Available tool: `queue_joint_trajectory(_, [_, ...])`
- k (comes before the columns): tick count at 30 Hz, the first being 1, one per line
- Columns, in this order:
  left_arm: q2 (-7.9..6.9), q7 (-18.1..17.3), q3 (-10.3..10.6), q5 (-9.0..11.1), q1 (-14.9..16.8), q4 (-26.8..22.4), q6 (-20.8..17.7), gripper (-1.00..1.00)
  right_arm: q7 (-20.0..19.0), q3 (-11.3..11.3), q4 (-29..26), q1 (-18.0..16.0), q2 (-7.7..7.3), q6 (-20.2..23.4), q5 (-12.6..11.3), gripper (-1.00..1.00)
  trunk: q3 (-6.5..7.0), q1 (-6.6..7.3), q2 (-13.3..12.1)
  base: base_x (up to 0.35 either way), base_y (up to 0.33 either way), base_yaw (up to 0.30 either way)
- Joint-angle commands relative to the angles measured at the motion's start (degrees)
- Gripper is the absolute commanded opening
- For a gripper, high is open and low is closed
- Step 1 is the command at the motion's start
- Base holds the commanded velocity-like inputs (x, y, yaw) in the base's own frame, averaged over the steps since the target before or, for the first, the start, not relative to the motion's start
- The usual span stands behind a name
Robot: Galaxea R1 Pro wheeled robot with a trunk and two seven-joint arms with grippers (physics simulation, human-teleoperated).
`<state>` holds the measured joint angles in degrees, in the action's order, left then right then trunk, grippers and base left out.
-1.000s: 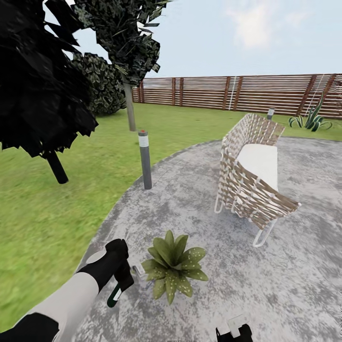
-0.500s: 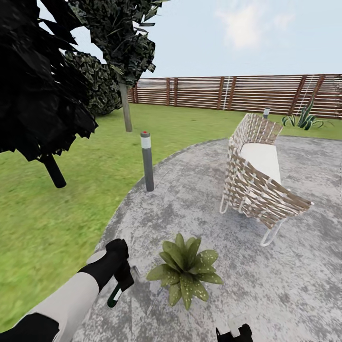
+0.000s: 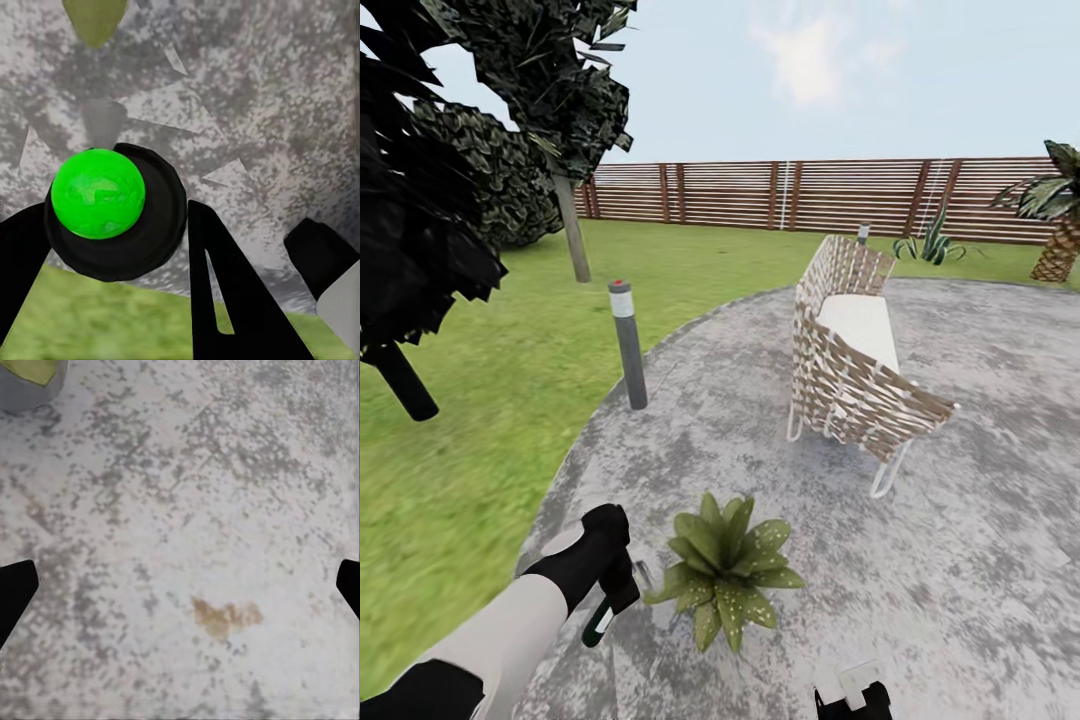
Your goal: Pick up the pesticide atomizer in the garden and spray insectifuge to fully cover both potted plants in the garden.
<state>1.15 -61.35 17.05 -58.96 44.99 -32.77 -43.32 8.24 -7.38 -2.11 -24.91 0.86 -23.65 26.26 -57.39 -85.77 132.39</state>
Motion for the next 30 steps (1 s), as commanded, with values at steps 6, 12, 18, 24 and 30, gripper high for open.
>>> queue_joint_trajectory(6, [-0.08,-0.46,0.08,-0.36,0.01,0.23,-0.45,-1.0,0.28,-0.45,0.09,-0.05,0.02,-0.17,0.63,1.0,-0.05,0.03,0.02,-0.101,0.264,-0.299])
queue_joint_trajectory(12, [-0.09,-0.43,0.19,-0.36,0.01,0.34,-0.46,-1.0,0.28,-0.45,0.09,-0.05,0.02,-0.13,0.63,1.0,-0.05,0.03,0.02,-0.003,0.302,-0.299])
queue_joint_trajectory(18, [-0.24,-0.26,0.16,-0.39,-0.67,0.61,-0.31,-1.0,0.28,-0.4,0.14,-0.05,0.02,-0.08,0.63,1.0,-0.05,0.03,0.02,-0.026,0.147,-0.186])
queue_joint_trajectory(24, [-1.08,-0.45,0.18,-0.31,-4.39,0.63,0.41,-1.0,0.28,-0.36,0.17,-0.05,0.02,-0.08,0.63,1.0,-0.05,0.03,0.02,-0.001,0.002,-0.005])
queue_joint_trajectory(30, [-1.21,-0.12,-0.38,0.29,-3.78,-0.35,-0.12,-1.0,0.28,-0.36,0.17,-0.05,0.02,-0.08,0.63,1.0,-0.05,0.03,0.02,0.0,0.0,0.0])
